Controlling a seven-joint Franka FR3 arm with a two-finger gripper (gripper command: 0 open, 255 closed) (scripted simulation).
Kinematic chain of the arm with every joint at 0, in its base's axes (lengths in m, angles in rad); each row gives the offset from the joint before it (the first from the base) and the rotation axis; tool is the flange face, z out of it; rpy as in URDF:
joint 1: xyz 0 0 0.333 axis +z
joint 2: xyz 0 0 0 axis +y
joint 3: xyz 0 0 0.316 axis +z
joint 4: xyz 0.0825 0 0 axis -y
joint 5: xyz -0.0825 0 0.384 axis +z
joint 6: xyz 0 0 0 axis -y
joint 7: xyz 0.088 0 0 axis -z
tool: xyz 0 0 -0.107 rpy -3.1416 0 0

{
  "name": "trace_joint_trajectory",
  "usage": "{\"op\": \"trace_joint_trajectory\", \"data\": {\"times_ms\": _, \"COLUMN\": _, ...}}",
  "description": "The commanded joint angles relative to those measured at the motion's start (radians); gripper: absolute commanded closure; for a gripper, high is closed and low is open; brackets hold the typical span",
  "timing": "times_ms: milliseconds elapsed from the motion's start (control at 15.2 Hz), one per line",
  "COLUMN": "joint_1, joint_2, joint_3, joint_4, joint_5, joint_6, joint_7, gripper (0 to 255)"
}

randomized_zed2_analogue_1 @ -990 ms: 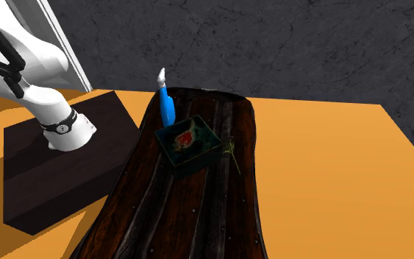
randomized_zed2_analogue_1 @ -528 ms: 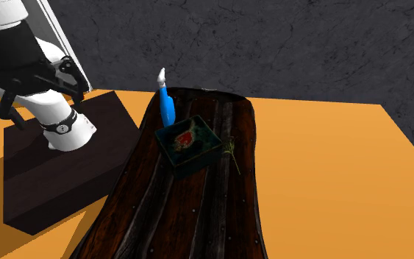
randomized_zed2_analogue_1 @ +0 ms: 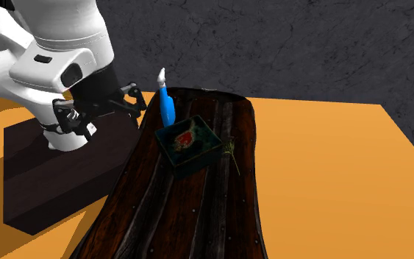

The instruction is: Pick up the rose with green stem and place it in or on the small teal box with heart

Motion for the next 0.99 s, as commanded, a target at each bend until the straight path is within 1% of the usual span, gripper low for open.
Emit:
{"op": "trace_joint_trajectory", "data": {"times_ms": 0, "joint_1": 0.009, "joint_2": 0.069, "joint_3": 0.024, "joint_4": 0.039, "joint_5": -0.001, "joint_6": 0.009, "joint_7": 0.039, "gripper": 0}}
{"op": "trace_joint_trajectory", "data": {"times_ms": 462, "joint_1": 0.055, "joint_2": 0.328, "joint_3": 0.09, "joint_4": 0.202, "joint_5": -0.031, "joint_6": 0.031, "joint_7": 0.171, "gripper": 0}}
{"op": "trace_joint_trajectory", "data": {"times_ms": 924, "joint_1": 0.131, "joint_2": 0.605, "joint_3": 0.117, "joint_4": 0.423, "joint_5": -0.077, "joint_6": 0.013, "joint_7": 0.287, "gripper": 0}}
